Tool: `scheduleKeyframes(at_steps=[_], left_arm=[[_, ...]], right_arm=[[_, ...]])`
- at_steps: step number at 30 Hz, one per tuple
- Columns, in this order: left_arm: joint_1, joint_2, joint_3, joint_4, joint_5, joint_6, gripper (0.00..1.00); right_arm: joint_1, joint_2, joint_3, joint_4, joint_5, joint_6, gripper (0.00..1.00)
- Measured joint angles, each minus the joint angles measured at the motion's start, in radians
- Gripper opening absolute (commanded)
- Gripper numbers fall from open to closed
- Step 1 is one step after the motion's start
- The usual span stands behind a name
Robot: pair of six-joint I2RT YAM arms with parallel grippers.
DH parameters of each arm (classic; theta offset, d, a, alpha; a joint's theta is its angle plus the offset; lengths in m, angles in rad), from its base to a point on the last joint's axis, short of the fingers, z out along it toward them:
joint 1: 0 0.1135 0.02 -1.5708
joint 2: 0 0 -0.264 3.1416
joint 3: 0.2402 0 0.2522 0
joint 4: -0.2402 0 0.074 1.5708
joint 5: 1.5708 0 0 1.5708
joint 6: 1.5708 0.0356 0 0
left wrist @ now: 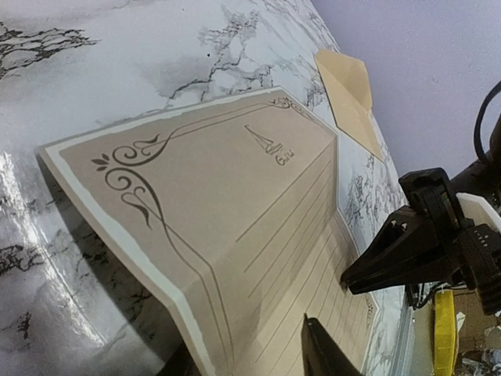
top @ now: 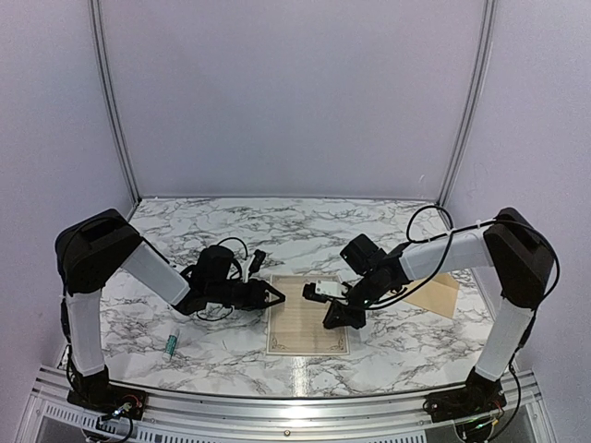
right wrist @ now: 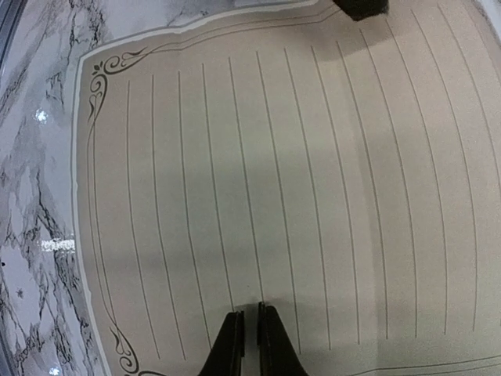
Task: Place the letter into the envelope and seal it
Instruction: Pick up the letter from the center of the board.
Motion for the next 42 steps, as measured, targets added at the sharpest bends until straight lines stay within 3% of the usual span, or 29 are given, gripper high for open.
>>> scheduleKeyframes(at_steps=[22,33,37,42], left_arm=[[0.0,0.019,-0.015,0.126,0.018,-0.037,0.01],[-0.007,-0.13,-0.08,0.112,0.016,-0.025,0.0],[-0.037,-0.246,-0.048,-0.022,-0.015,0.051,0.0],[-0.141,-0.34,0.131,-0.362,-0.112,0.258,0.0]], right_arm=[[-0.031,-0.004,0.0,-0.002,-0.016,-0.012,0.12],[-0.167,-0.217,0.067,-0.223,-0.071,-0.098,0.24],[-0.217,-0.349,0.095,-0.272,-0.082,-0.098,0.32],[-0.256,-0.497,0.118,-0.289,-0.081,-0.082,0.39]])
